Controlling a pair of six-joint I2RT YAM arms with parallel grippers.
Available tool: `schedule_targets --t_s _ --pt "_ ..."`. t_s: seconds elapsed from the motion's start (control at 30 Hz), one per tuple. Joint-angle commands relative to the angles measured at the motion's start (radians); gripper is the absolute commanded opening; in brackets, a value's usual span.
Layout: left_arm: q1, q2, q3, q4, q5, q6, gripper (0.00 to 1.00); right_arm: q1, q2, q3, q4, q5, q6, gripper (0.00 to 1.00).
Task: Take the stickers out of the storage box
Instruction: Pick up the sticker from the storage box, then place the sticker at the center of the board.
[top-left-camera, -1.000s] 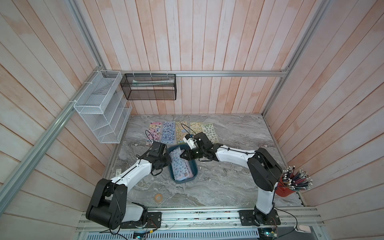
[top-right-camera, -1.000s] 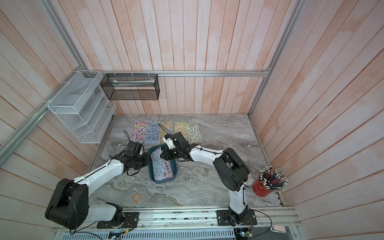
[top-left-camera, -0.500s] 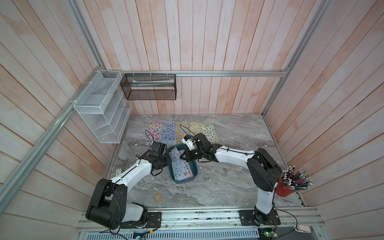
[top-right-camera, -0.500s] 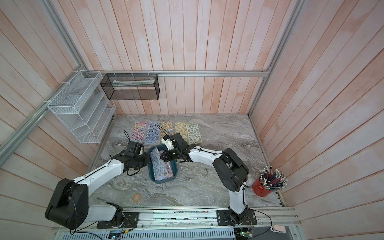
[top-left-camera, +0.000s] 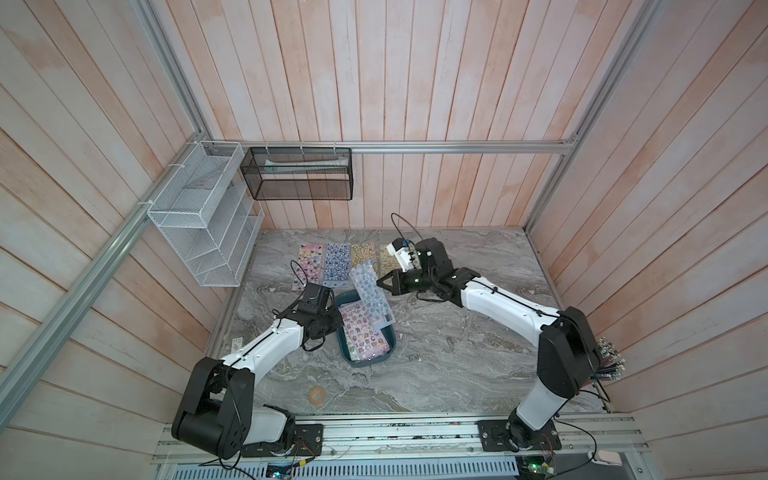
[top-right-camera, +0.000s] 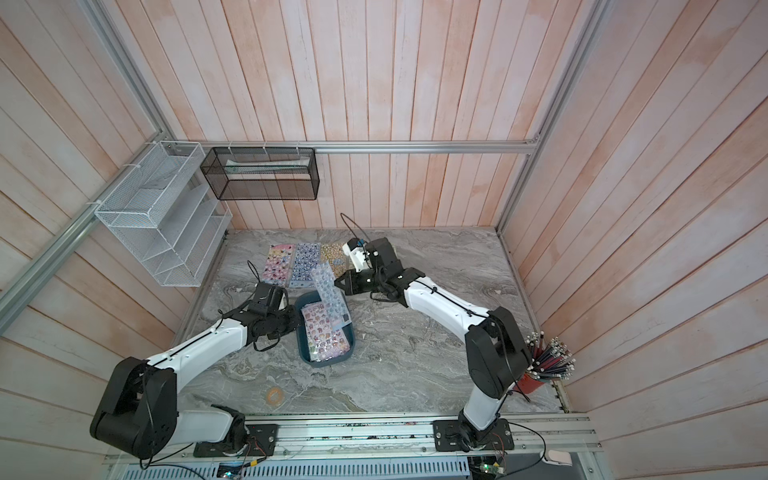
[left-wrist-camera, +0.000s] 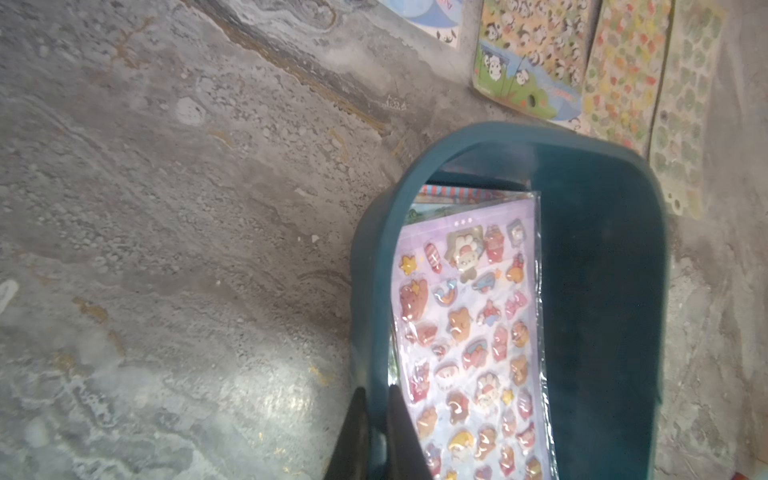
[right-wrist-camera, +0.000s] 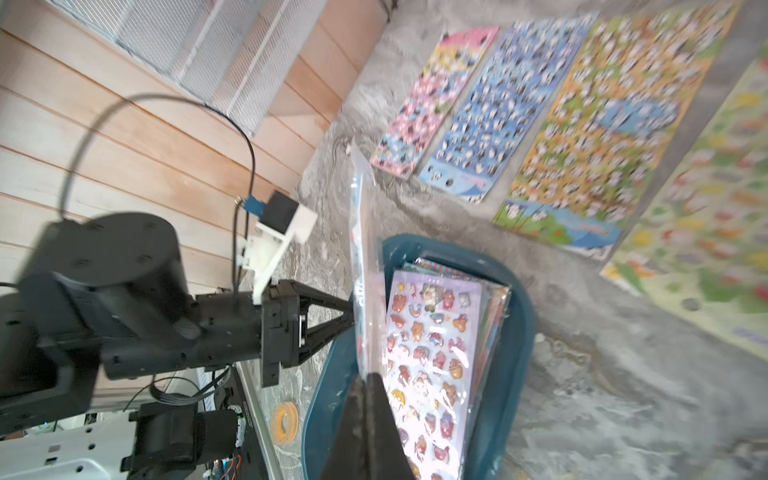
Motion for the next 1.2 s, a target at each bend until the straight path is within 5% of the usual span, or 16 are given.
schedule_targets --t_s 0.0,0.2,0.43,0.83,1.17 --pt "0.007 0.001 0.02 -0.005 -0.008 0.015 0.01 -0.097 -0.05 0.04 -0.09 -0.054 -0.042 0.01" --pt "0.006 -0.002 0.021 -0.007 0.0 0.02 0.02 -0.369 -0.022 0.118 -0.15 -0.2 -0.119 0.0" --pt "0.006 -0.02 0.03 -0.012 -0.012 0.033 0.01 -0.591 0.228 0.343 -0.334 -0.254 -0.265 0.0" --pt "0.002 -0.063 0.107 -0.067 0.017 0.081 0.01 -0.662 0.714 0.898 -0.685 -0.09 -0.455 0.0" --pt "-0.006 -0.053 0.169 -0.059 -0.028 0.144 0.0 -0.663 0.877 1.008 -0.693 -0.061 -0.464 0.0"
